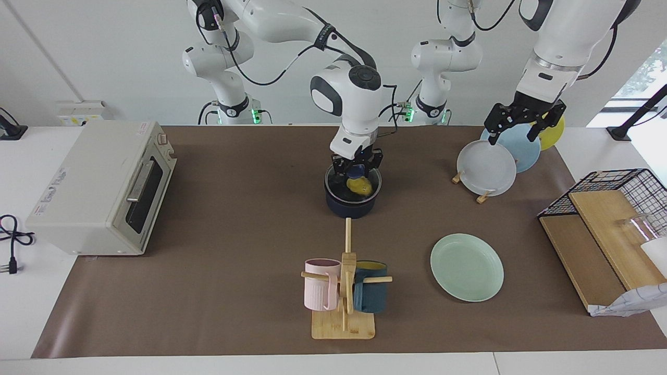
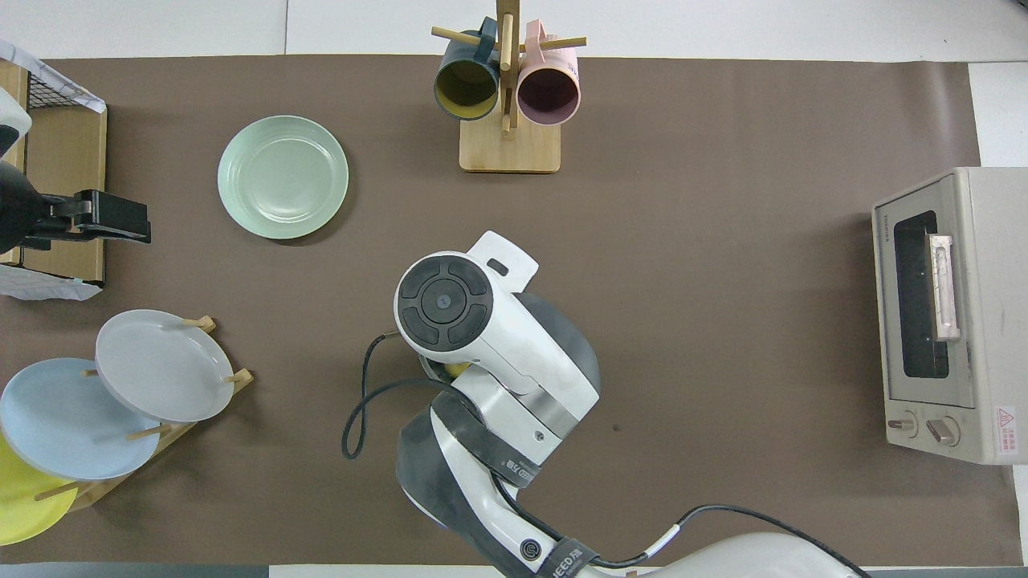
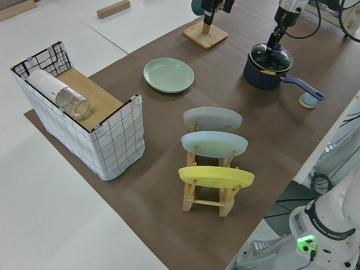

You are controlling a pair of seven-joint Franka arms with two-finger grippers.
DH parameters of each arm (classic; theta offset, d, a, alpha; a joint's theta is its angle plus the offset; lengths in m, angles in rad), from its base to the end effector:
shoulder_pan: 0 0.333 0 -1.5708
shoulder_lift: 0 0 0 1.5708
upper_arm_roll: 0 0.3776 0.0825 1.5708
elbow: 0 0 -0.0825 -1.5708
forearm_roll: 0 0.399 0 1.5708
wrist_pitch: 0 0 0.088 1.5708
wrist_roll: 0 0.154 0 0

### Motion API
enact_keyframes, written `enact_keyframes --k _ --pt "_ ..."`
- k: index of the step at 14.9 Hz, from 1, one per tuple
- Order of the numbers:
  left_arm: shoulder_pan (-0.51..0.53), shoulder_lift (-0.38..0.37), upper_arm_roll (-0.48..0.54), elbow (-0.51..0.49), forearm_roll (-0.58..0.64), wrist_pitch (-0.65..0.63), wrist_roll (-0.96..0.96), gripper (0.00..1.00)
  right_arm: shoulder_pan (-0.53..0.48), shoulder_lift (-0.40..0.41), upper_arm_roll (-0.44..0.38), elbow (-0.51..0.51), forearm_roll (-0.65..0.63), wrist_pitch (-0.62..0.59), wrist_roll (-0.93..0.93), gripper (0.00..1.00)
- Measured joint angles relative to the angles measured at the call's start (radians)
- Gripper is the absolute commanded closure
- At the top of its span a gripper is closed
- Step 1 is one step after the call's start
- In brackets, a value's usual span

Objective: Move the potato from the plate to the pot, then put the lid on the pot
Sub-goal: 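Lower the glass lid onto the pot with the right gripper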

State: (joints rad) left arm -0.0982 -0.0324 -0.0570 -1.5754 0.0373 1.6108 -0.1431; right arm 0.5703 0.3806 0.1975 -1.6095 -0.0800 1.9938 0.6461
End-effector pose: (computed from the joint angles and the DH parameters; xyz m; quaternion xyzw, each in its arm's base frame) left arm 0.5590 -0.0824 0.6590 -0.9992 0.0062 -0.0364 0.0143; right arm 0.5224 0.4707 0.4164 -0.9975 -0.0699 -0.0045 0.0037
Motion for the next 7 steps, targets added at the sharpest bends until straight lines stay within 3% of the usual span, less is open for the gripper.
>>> enact_keyframes --k 7 --pt "0.000 0.001 -0.021 -0.004 -0.006 0.016 -0.009 0.00 0.002 0.011 0.000 -0.004 0.000 0.000 0.000 1.00"
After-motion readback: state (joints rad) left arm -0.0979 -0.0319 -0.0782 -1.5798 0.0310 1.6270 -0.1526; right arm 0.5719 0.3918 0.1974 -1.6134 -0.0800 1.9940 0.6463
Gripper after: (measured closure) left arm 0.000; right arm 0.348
